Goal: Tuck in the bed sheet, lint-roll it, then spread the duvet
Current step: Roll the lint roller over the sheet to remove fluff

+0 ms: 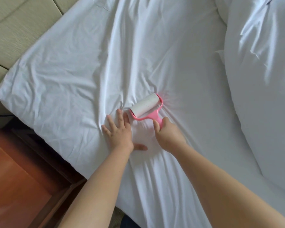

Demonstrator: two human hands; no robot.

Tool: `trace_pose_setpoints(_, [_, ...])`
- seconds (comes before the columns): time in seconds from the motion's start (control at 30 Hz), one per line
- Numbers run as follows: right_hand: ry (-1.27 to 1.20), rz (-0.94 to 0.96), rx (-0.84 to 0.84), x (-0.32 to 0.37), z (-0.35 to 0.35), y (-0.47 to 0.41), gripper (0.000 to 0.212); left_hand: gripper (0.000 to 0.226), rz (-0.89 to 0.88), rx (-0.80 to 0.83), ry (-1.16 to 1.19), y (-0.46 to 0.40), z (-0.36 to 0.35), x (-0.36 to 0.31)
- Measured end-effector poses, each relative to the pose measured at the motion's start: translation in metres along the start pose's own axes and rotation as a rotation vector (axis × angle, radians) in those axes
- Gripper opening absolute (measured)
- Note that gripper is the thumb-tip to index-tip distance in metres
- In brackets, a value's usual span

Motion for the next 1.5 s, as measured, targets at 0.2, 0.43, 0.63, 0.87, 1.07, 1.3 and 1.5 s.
trace_pose_setpoints(0.2, [0.002, 0.013, -0.003, 0.007, 0.008, 0.001, 0.036, 0.153, 0.008, -0.009, 0.004, 0.002, 0.002, 0.002])
trace_pose_setpoints(0.43, [-0.025, 0.011, 0.002, -0.033, 0.000, 0.040, 0.039, 0.118, 0.050, -0.170, 0.134, 0.039, -0.008, 0.001])
trace_pose_setpoints(0.63, [-0.056, 0.029, 0.021, -0.083, -0.011, 0.082, 0.037, 0.105, 0.063, -0.173, 0.229, 0.088, -0.046, -0.012])
trace_pose_setpoints(0.87, [0.022, 0.038, -0.099, -0.138, -0.007, 0.132, 0.037, 0.107, 0.076, -0.122, 0.267, 0.135, -0.083, -0.034])
trace_pose_setpoints(1.07, [0.040, 0.015, -0.217, -0.172, -0.003, 0.159, 0.034, 0.112, 0.061, -0.053, 0.193, 0.159, -0.100, -0.048])
trace_pose_setpoints(1.3, [-0.004, -0.053, -0.111, -0.181, -0.016, 0.144, 0.036, 0.116, 0.023, -0.068, 0.109, 0.155, -0.100, -0.058])
trace_pose_setpoints(1.5, [-0.001, -0.020, -0.042, -0.155, -0.005, 0.112, 0.039, 0.125, 0.033, -0.023, 0.106, 0.132, -0.086, -0.056])
Point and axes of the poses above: each hand's wrist, its own y-axis away from the middle knuckle, its own z-axis out of the back of the hand, x = y × z, the point moved 10 cm from there along -y, towards the middle knuckle, and after that the axes turned 11 degrees about y, right-handed, at the moved point
